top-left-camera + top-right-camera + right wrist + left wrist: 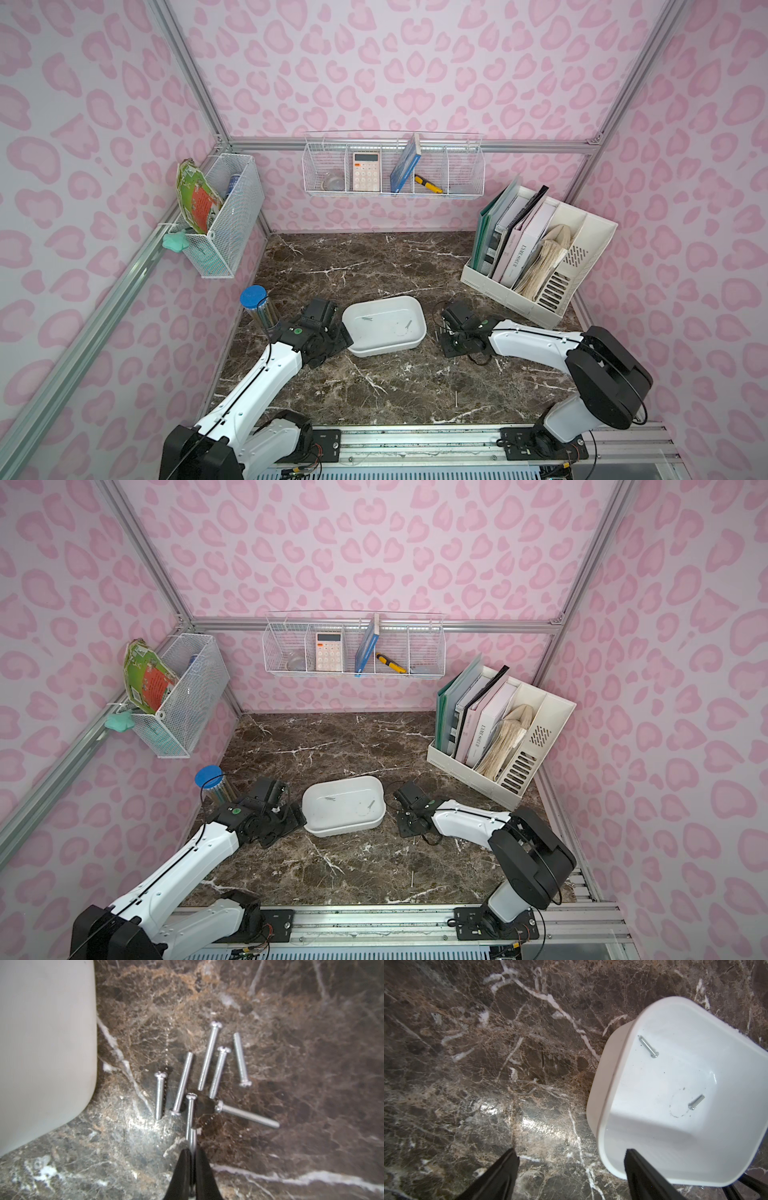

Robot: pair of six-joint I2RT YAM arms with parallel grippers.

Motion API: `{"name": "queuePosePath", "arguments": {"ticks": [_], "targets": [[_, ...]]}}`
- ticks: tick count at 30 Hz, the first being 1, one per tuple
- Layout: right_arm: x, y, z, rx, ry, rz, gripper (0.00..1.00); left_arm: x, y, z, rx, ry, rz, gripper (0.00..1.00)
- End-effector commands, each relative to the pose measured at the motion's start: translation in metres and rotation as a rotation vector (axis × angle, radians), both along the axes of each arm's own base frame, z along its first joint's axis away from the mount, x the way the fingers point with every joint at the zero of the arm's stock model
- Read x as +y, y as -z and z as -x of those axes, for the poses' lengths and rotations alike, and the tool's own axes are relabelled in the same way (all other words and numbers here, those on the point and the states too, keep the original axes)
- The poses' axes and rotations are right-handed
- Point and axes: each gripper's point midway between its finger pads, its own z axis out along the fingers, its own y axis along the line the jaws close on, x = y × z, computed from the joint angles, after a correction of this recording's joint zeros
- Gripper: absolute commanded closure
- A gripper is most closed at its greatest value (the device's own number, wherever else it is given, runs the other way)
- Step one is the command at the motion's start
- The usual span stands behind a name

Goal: Take out the screws from the storage box
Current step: Place the screw at the center of the board.

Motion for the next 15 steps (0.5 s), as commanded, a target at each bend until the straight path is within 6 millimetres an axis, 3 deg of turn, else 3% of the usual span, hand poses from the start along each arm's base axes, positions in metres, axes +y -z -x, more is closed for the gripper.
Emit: {"name": "queuePosePath", "arguments": {"ticks": [1, 4, 7, 11, 15], "targets": [[0.002, -0.009, -0.006, -0.019, 0.023, -0.005, 0.83, 0.003, 0.0, 0.003, 0.004, -0.013, -0.008, 0.15], [-0.001, -0.025, -0.009, -0.033, 0.035, 0.021, 0.8, 0.005, -0.003, 0.004, -0.003, -0.015, -0.014, 0.15], [0.009, -0.06, -0.013, -0.096, 0.016, -0.026, 0.78, 0.008, -0.005, 0.006, -0.017, -0.023, -0.025, 0.15], [0.038, -0.112, -0.023, -0.211, -0.055, -0.171, 0.73, 0.011, -0.004, 0.009, -0.03, -0.039, -0.026, 0.15], [0.079, -0.14, -0.037, -0.265, -0.145, -0.31, 0.65, 0.01, -0.004, 0.012, -0.028, -0.044, -0.01, 0.15]]}}
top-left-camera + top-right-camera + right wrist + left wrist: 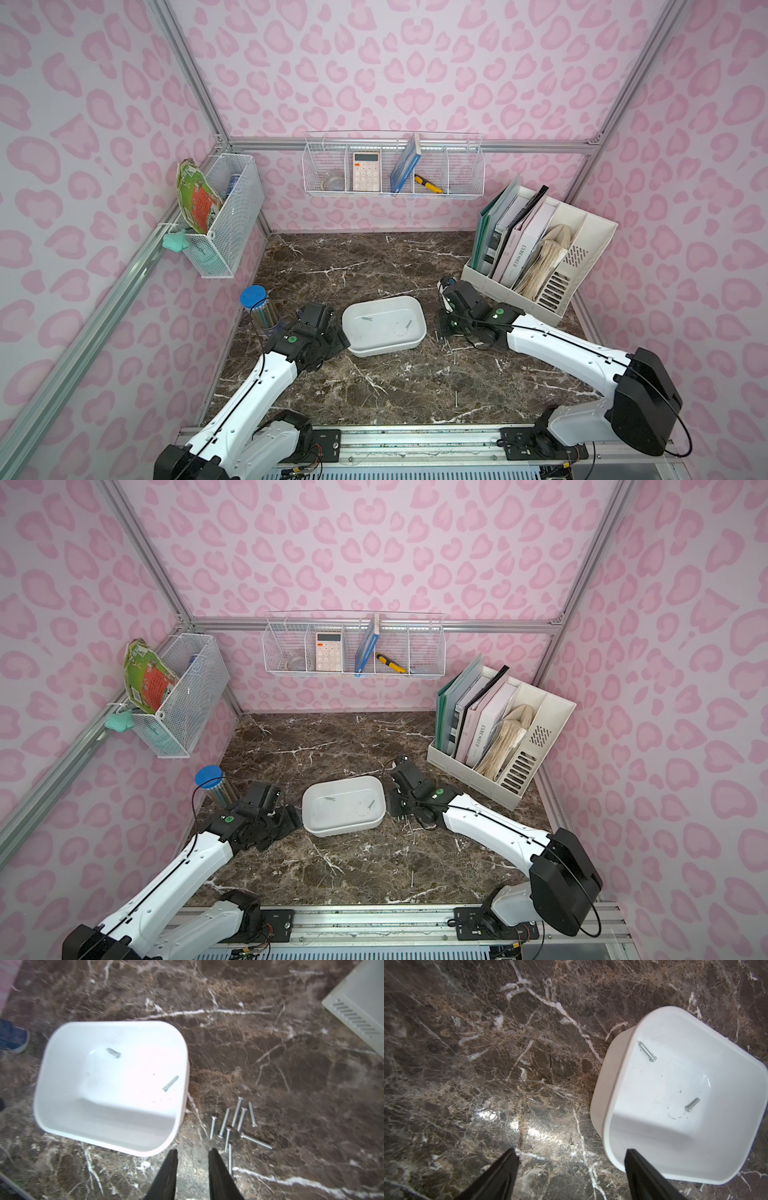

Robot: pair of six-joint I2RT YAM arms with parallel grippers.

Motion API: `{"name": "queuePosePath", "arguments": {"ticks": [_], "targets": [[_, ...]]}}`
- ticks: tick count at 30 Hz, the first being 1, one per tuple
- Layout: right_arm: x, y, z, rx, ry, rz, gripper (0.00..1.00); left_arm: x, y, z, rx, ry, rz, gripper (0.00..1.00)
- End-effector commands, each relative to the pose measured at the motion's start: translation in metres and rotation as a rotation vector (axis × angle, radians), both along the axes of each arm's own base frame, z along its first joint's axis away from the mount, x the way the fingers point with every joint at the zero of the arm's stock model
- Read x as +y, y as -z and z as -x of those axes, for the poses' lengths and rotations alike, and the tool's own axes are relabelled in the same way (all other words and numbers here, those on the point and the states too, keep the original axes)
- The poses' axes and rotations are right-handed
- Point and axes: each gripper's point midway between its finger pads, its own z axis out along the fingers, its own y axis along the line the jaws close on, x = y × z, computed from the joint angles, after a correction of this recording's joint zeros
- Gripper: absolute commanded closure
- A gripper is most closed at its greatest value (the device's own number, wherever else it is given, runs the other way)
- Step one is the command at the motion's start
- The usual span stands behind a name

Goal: Take out the screws from the storage box
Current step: Place the screw at the center of the board, then pick up the screw from the storage box.

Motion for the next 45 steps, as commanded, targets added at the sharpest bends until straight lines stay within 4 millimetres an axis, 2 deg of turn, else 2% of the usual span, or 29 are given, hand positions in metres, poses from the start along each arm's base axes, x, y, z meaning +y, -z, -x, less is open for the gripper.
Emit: {"name": "queuePosePath", "arguments": {"ticks": [1, 4, 7, 9, 12, 18, 24, 30, 32, 33, 36, 42, 45], "targets": [[0.043, -0.022, -0.011, -0.056, -0.117, -0.095, 0.66, 0.002, 0.002, 0.005, 0.013, -0.018, 0.002, 0.15], [0.084, -0.023, -0.018, -0.111, -0.201, -0.02, 0.66, 0.003, 0.003, 0.007, 0.006, -0.017, 0.006, 0.15], [0.125, -0.008, -0.023, -0.127, -0.297, 0.092, 0.66, 0.006, 0.002, 0.009, 0.012, -0.013, -0.015, 0.15], [0.147, 0.008, -0.024, -0.133, -0.357, 0.148, 0.65, 0.007, 0.002, 0.011, 0.016, -0.013, -0.022, 0.15], [0.164, 0.036, -0.028, -0.132, -0.402, 0.222, 0.63, 0.008, 0.003, 0.013, 0.016, -0.021, -0.017, 0.15], [0.179, 0.073, -0.035, -0.121, -0.442, 0.269, 0.6, 0.008, 0.01, 0.016, 0.028, -0.035, -0.012, 0.15], [0.18, 0.106, -0.039, -0.074, -0.441, 0.288, 0.6, 0.009, 0.014, 0.018, 0.05, -0.034, -0.018, 0.15], [0.184, 0.121, -0.047, -0.06, -0.437, 0.278, 0.6, 0.01, 0.014, 0.018, 0.048, -0.037, -0.023, 0.15], [0.188, 0.12, -0.048, -0.061, -0.443, 0.274, 0.61, 0.01, 0.015, 0.019, 0.053, -0.039, -0.024, 0.15], [0.188, 0.129, -0.048, -0.049, -0.446, 0.286, 0.61, 0.01, 0.015, 0.02, 0.056, -0.038, -0.025, 0.15], [0.19, 0.136, -0.051, -0.045, -0.446, 0.294, 0.62, 0.011, 0.015, 0.021, 0.056, -0.043, -0.025, 0.15], [0.195, 0.148, -0.047, -0.017, -0.456, 0.305, 0.71, 0.013, 0.014, 0.025, 0.048, -0.053, -0.02, 0.15], [0.193, 0.153, -0.042, -0.009, -0.459, 0.322, 0.81, 0.014, 0.014, 0.026, 0.047, -0.054, -0.026, 0.14]]}}
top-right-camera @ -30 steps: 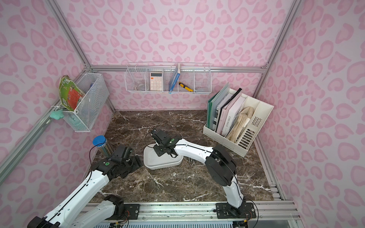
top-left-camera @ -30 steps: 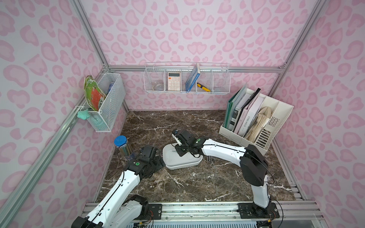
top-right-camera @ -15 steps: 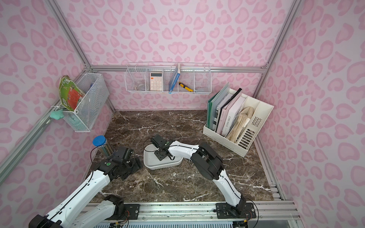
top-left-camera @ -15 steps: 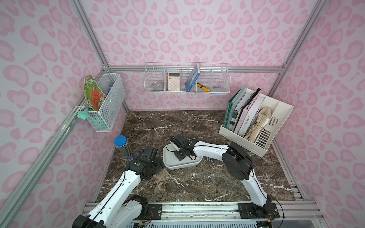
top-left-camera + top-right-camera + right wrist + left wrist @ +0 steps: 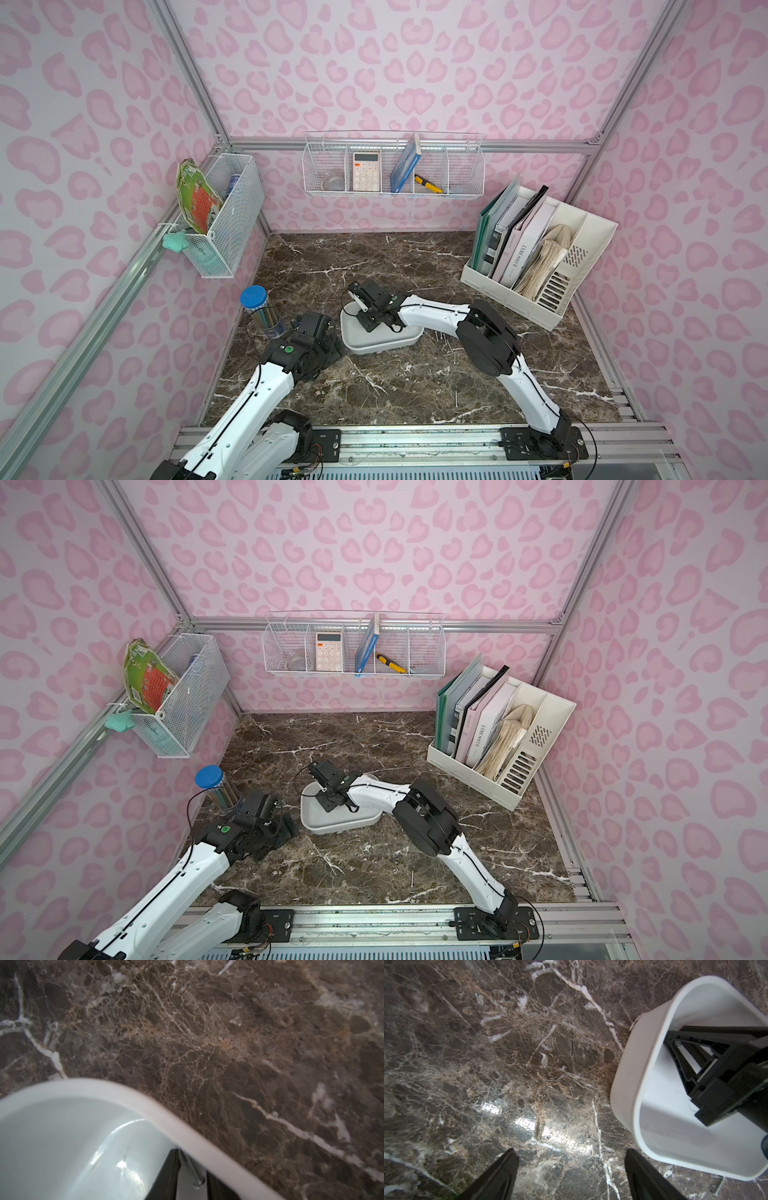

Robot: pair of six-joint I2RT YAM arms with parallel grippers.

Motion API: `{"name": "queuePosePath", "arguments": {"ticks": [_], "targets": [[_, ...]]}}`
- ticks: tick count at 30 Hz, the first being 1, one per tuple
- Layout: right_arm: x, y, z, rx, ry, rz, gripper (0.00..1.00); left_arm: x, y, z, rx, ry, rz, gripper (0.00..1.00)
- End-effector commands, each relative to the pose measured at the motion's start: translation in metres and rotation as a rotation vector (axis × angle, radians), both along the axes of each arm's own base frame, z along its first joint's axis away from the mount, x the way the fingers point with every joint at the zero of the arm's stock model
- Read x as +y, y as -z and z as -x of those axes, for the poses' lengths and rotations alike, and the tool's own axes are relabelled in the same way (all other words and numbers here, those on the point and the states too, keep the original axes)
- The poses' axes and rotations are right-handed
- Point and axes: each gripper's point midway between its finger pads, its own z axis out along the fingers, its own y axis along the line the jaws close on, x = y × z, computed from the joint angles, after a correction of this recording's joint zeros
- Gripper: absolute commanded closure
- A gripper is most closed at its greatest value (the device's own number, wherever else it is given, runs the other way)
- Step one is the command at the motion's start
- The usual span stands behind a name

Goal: Take out the screws from the storage box
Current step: Pick up the screw from the storage box.

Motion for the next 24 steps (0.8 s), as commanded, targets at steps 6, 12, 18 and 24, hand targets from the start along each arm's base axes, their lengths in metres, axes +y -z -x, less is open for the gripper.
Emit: {"name": "queuePosePath", "arguments": {"ticks": [6, 12, 18, 24], "targets": [[-0.028, 0.029, 0.022, 0.072, 0.007, 0.138, 0.98, 0.003, 0.003, 0.004, 0.026, -0.011, -0.015, 0.14], [-0.028, -0.004, 0.015, 0.044, 0.056, 0.103, 1.0, -0.001, -0.001, 0.002, 0.014, 0.0, 0.007, 0.14], [-0.022, -0.052, 0.008, 0.009, 0.096, 0.026, 1.0, -0.004, -0.009, 0.001, 0.004, -0.007, 0.028, 0.15], [-0.045, -0.078, 0.002, -0.022, 0.171, 0.041, 1.0, -0.006, -0.016, -0.001, -0.02, -0.009, 0.049, 0.15]]}}
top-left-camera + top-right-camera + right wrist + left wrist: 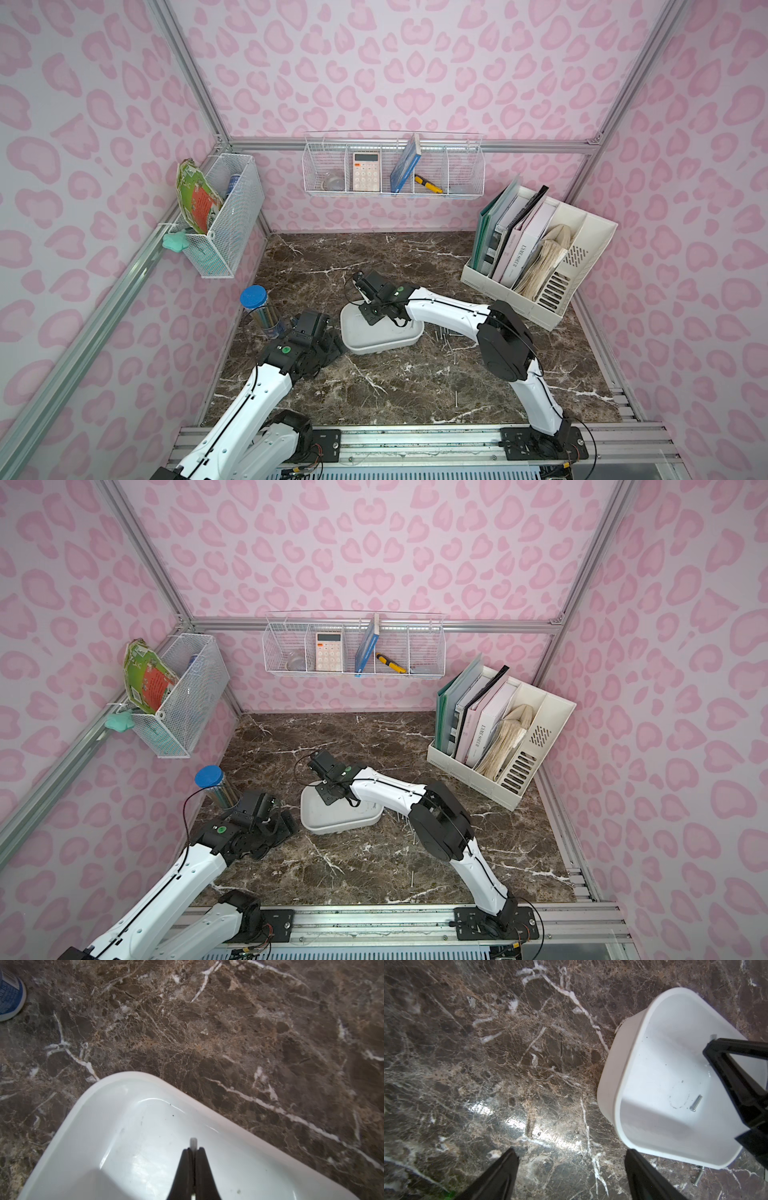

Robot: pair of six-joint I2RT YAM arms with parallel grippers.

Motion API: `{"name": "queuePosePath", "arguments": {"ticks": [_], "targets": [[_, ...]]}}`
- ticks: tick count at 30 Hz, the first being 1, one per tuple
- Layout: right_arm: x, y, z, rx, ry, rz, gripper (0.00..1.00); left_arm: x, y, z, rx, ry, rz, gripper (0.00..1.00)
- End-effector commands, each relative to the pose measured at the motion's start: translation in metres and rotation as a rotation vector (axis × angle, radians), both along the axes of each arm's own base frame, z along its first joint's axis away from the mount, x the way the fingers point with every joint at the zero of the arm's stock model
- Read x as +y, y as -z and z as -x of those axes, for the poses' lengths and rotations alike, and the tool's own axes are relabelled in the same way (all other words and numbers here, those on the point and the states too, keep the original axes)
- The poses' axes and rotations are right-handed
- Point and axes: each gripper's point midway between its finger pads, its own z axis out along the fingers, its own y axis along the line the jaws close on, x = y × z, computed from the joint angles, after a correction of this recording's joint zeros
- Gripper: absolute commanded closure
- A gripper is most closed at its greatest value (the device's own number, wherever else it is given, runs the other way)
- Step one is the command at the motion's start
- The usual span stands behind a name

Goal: Take out the screws from the storage box
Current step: Pick up the screw from the storage box, then place the screw at the center of the board.

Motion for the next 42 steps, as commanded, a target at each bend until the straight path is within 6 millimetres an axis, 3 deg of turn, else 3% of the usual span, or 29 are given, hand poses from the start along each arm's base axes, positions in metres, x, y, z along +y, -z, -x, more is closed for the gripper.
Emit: {"name": "queuePosePath", "arguments": {"ticks": [1, 5, 10, 14, 18, 26, 30, 35, 42], "targets": [[-0.025, -0.011, -0.003, -0.012, 0.086, 0.041, 1.0, 0.0, -0.003, 0.002, 0.013, -0.007, 0.007, 0.15], [-0.06, -0.031, -0.007, -0.038, 0.181, 0.045, 1.0, -0.004, -0.006, -0.005, 0.01, -0.004, 0.016, 0.15], [-0.103, -0.052, 0.001, -0.038, 0.262, 0.0, 1.0, -0.012, -0.008, -0.019, 0.006, 0.008, 0.03, 0.16], [-0.144, -0.052, 0.015, -0.02, 0.343, -0.006, 1.0, -0.019, -0.008, -0.03, -0.01, 0.017, 0.053, 0.16], [-0.18, -0.026, 0.04, 0.035, 0.386, 0.023, 0.99, -0.023, -0.004, -0.037, 0.004, 0.019, 0.052, 0.17], [-0.197, 0.034, 0.085, 0.195, 0.391, 0.014, 0.99, -0.028, 0.004, -0.041, 0.02, 0.035, 0.054, 0.19], [-0.199, 0.053, 0.099, 0.234, 0.392, 0.029, 0.98, -0.027, 0.003, -0.039, 0.008, 0.034, 0.049, 0.18], [-0.202, 0.066, 0.106, 0.252, 0.398, 0.066, 0.95, -0.024, 0.001, -0.035, 0.004, 0.038, 0.031, 0.18], [-0.21, 0.067, 0.107, 0.25, 0.412, 0.105, 0.77, -0.018, 0.0, -0.03, -0.003, 0.043, 0.004, 0.17]]}}
